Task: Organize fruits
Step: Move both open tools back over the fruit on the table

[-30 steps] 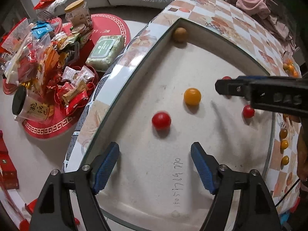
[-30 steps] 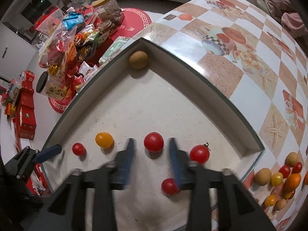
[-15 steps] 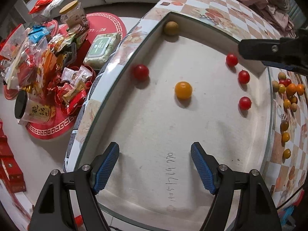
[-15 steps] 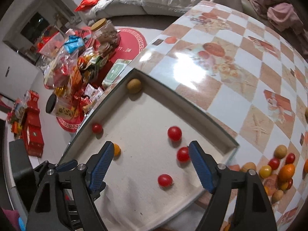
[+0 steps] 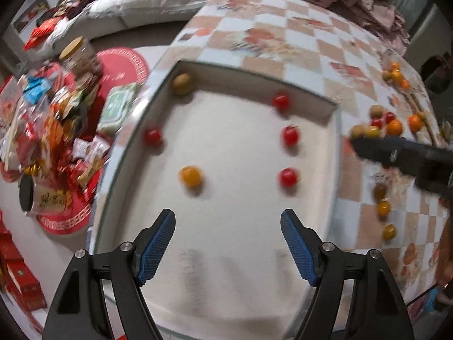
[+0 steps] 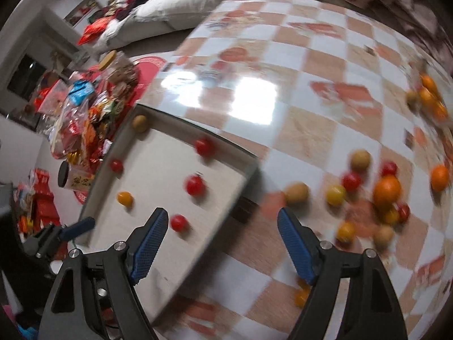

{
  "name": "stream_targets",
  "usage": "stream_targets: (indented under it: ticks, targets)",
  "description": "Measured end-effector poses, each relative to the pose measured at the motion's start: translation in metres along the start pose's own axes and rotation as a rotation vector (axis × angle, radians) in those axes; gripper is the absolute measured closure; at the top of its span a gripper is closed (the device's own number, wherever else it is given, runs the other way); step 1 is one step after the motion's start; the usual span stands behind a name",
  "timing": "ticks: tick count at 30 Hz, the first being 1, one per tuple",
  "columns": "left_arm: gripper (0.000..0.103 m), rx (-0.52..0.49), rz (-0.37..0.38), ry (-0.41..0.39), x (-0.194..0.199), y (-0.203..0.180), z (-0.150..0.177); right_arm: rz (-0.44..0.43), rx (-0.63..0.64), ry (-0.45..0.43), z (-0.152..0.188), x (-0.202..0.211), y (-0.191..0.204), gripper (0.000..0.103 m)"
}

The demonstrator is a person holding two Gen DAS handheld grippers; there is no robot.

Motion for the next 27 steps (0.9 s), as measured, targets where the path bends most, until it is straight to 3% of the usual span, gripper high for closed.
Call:
stream_targets:
  ticks: [16, 27]
  targets:
    - [0.026, -0.222, 0.132, -0.011, 0.004, -0.141, -0.022, 0.215, -0.249, 0.016, 0.068, 0.037, -0.173, 0.021]
    - [0.026, -0.279, 0.12, 0.035, -0.028, -0.172, -0.007, 0.21, -0.234, 0.005, 0.072, 0.04, -0.201, 0.021]
Point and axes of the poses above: each gripper's, at about its wrist camera, not at the fingertips, and x roughly against the way its jaws point, y to its left, z to its underside, the point moved 10 cm from there along -x, roughly the way its jaws point, and after that the axes turned 2 degrees about y, right-handed, at the moved point
